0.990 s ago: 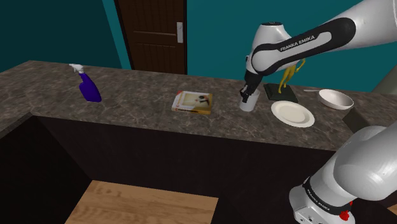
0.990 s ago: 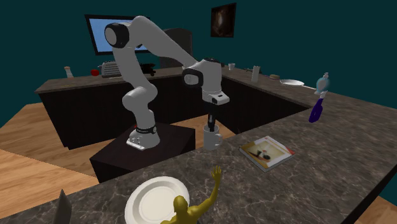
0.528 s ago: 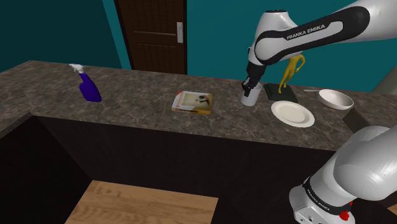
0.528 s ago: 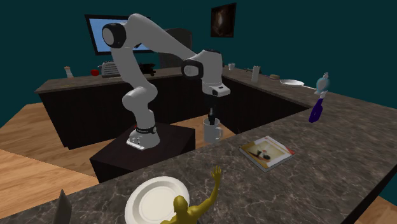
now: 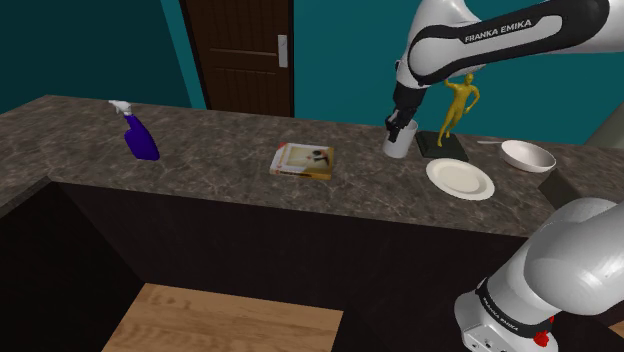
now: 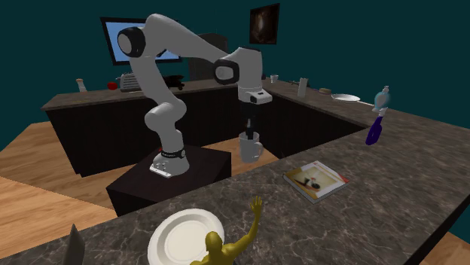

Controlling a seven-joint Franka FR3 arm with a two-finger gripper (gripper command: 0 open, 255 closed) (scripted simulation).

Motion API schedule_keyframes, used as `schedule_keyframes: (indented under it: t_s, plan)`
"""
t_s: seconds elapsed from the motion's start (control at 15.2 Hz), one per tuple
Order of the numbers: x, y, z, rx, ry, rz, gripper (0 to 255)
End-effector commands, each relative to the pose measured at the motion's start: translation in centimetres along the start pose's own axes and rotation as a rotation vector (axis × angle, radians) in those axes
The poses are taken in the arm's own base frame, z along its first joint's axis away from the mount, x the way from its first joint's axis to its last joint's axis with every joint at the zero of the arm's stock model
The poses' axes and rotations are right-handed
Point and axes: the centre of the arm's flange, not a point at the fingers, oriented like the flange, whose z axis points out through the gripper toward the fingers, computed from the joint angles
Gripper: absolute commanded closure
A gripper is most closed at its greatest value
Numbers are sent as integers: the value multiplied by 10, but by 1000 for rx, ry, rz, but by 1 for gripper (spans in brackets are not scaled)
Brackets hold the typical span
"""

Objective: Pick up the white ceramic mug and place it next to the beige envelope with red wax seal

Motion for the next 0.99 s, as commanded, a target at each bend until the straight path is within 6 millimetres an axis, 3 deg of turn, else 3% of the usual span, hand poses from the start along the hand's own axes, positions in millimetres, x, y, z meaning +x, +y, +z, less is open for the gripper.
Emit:
schedule_keyframes:
  t_s: [0.0,0.92]
  plan:
    - [-15,14,-2,0,0,0,255]
    - [-156,134,-6,0,0,0,255]
